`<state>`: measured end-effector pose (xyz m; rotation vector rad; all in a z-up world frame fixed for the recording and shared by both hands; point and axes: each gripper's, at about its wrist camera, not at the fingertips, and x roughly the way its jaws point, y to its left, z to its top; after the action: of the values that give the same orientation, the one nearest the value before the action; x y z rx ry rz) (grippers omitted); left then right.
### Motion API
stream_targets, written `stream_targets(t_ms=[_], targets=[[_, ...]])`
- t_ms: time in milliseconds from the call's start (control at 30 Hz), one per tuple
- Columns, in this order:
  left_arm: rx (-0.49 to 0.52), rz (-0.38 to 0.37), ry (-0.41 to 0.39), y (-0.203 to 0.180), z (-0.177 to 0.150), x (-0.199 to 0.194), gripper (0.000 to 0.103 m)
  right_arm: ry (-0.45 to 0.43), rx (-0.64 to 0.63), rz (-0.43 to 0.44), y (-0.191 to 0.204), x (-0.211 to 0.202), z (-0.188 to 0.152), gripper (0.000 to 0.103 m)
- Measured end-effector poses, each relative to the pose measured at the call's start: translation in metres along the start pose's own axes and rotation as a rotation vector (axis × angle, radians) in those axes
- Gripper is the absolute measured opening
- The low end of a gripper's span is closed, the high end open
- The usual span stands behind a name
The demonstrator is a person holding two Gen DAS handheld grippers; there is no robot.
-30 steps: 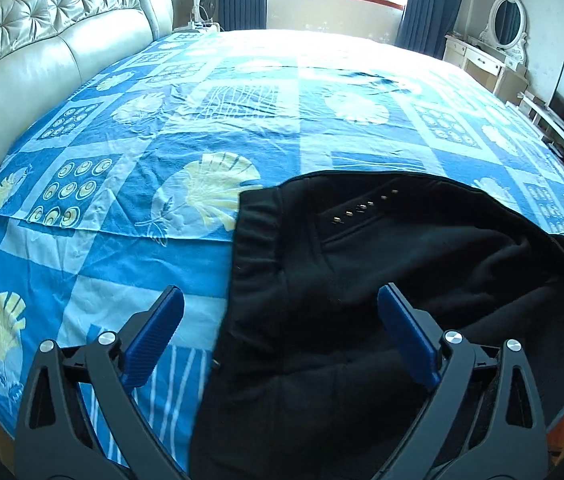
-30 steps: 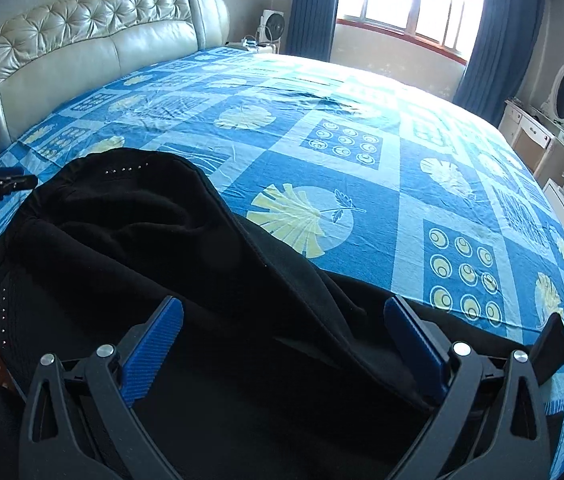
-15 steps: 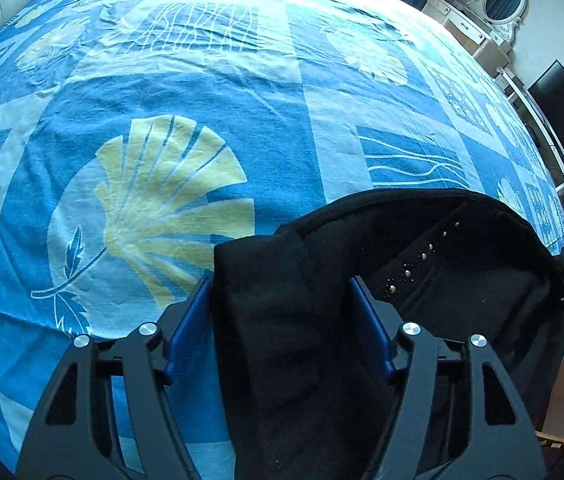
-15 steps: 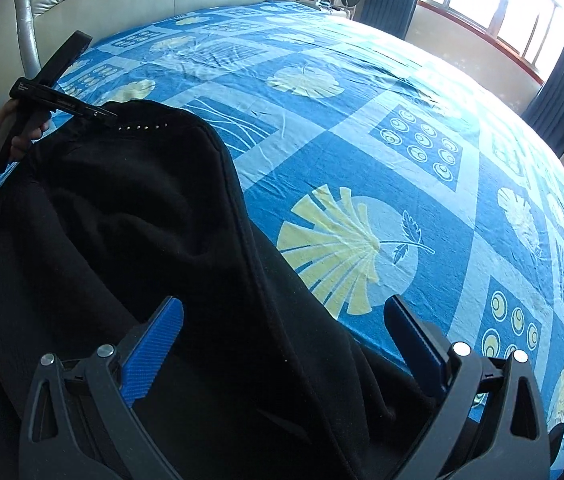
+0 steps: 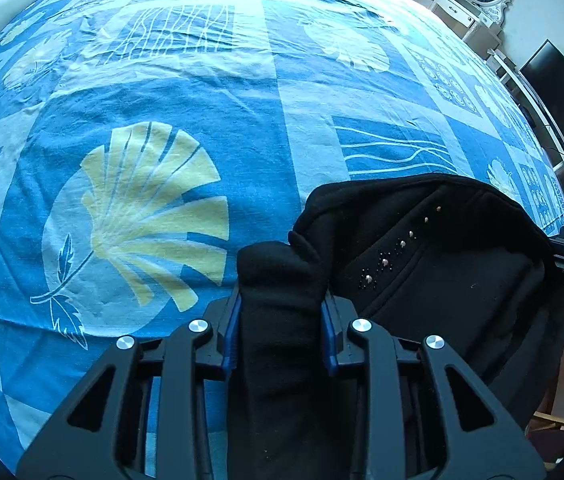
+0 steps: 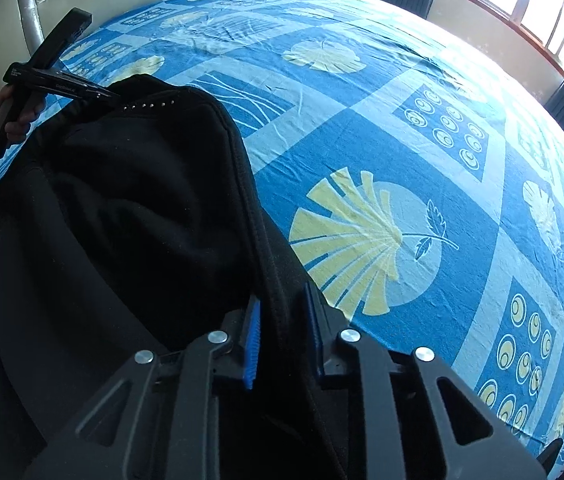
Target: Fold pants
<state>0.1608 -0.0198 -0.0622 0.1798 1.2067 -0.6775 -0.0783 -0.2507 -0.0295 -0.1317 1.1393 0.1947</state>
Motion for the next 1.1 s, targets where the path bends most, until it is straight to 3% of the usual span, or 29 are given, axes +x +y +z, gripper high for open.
stream_targets(t_ms=[133,333,400,500,633,867,900,967,1033,1067,1100], targets=[[0.011,0.029,-0.02,-0.005,0.001,-0.008,0.028,-0.047,0.039,0.014,-0.007,-0.014,0.0,0.009],[0.017,-0.004,-0.142,-0.018,-0.012,-0.06,0.023,-0.146,-0.002,-0.045,0.014,-0.058,-0.011,0.008],[0.02,-0.028,-0.179,-0.022,-0.027,-0.084,0.011,-0.172,-0.03,-0.067,0.028,-0.074,-0.023,0.008],[0.024,-0.042,-0.214,-0.029,-0.059,-0.115,0.011,-0.192,-0.054,-0.088,0.048,-0.092,-0.047,0.008],[0.013,-0.027,-0.202,-0.037,-0.116,-0.131,0.012,-0.174,-0.083,-0.096,0.078,-0.095,-0.086,0.008],[-0.117,-0.045,-0.135,-0.03,-0.202,-0.108,0.014,-0.071,-0.093,-0.152,0.11,-0.049,-0.14,0.009],[-0.133,-0.028,-0.137,-0.029,-0.21,-0.107,0.019,-0.066,-0.09,-0.17,0.114,-0.046,-0.145,0.011],[-0.17,0.006,-0.137,-0.025,-0.226,-0.11,0.041,-0.081,-0.063,-0.183,0.119,-0.049,-0.155,0.017],[-0.206,0.023,-0.151,-0.02,-0.246,-0.117,0.073,-0.103,-0.028,-0.161,0.121,-0.06,-0.165,0.035],[-0.224,0.037,-0.153,-0.018,-0.257,-0.121,0.074,-0.116,0.001,-0.145,0.121,-0.067,-0.172,0.047],[-0.253,0.041,-0.15,-0.015,-0.266,-0.124,0.074,-0.127,0.04,-0.121,0.12,-0.073,-0.179,0.052]])
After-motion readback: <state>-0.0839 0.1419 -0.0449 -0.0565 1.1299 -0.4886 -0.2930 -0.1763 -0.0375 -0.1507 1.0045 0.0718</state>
